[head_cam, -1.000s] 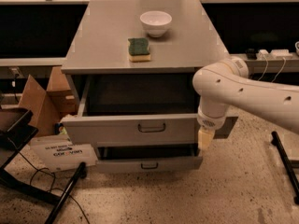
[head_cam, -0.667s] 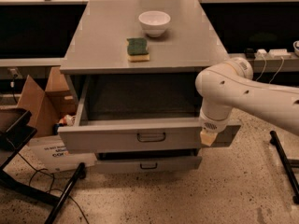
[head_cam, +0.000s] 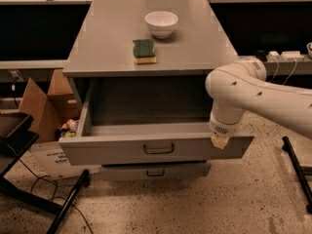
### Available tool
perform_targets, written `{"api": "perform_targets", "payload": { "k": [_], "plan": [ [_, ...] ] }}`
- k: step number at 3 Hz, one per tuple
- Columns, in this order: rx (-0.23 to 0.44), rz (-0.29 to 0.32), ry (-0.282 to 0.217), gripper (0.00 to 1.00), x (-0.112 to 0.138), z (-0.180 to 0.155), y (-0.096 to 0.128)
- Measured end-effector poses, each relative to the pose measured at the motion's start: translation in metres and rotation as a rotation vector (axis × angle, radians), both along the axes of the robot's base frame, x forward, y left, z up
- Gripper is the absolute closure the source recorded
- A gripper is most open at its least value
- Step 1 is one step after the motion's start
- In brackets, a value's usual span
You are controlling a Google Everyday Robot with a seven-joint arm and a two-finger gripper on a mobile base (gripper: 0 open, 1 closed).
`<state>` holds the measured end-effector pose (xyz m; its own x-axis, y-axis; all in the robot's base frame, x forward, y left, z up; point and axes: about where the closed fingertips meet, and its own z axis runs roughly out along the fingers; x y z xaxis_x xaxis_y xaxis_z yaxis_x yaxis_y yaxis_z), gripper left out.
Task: Open top drawer
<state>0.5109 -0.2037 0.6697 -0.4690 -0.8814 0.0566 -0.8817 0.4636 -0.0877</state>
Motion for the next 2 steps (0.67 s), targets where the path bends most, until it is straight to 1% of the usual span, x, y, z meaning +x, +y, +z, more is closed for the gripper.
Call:
{"api": "perform_targets", "payload": {
  "k": [1,2],
  "plan": [
    [-0.008,-0.034,0.014,1.0,-0.0181,0.0008,-0.0024],
    [-0.008,-0.036,0.015,1.0,-0.0194,0.0036,-0.0024]
  ]
}}
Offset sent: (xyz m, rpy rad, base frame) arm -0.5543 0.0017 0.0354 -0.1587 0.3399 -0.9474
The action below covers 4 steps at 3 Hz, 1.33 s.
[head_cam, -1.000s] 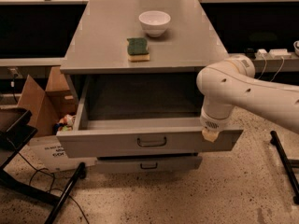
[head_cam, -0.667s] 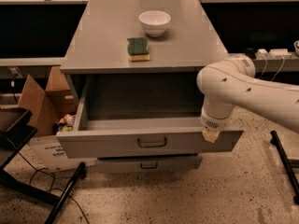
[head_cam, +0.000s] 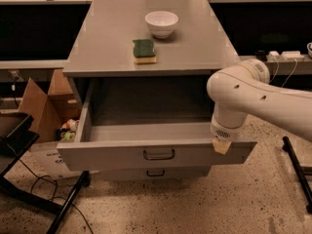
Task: Open top drawer
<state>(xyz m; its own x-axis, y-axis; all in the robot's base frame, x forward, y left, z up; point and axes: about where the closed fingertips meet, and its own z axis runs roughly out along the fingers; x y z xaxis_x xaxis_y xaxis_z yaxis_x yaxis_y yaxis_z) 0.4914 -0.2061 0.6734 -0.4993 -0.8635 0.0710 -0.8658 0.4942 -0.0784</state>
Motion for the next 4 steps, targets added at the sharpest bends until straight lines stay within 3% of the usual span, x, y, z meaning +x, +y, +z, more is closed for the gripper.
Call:
{"api": "perform_targets", "payload": {
  "k": [4],
  "plan": [
    [-0.002,-0.077,0.026,1.0,-0.046,0.006,0.0]
  ]
}}
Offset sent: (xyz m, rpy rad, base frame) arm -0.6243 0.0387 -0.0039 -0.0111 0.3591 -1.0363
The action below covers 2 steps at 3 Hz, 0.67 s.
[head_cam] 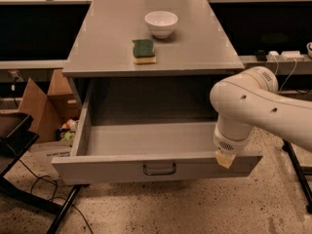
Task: Open top drawer
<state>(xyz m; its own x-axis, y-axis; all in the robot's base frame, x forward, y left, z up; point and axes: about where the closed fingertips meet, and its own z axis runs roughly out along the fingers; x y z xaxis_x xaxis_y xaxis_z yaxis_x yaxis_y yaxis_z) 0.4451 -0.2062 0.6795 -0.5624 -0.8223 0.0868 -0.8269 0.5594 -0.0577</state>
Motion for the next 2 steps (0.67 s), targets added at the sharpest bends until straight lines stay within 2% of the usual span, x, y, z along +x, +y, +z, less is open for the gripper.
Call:
{"api": "perform_targets", "payload": {
  "k": [2],
  "plan": [
    [0.002,-0.038,0.015,1.0,-0.0241,-0.0003,0.0]
  ]
}}
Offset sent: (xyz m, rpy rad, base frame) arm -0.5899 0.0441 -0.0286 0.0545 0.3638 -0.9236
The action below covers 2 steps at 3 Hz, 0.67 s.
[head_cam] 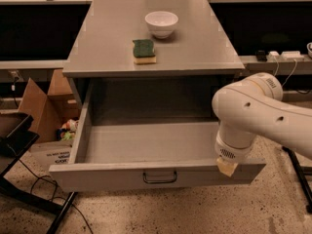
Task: Open top drawer
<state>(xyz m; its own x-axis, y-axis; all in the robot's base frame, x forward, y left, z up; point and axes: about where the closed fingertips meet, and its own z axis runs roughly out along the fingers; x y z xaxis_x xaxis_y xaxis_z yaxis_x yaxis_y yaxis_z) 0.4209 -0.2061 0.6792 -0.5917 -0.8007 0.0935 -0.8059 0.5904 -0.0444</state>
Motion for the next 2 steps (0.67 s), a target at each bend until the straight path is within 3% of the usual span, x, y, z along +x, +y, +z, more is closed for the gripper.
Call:
{"api": "perform_targets", "payload": {
  "k": [1,2],
  "plan": [
    [0.002,-0.027,0.011,1.0,-0.016,-0.0005,0.0003],
    [0.002,-0.027,0.011,1.0,-0.0166,-0.0002,0.0004]
  ]
}}
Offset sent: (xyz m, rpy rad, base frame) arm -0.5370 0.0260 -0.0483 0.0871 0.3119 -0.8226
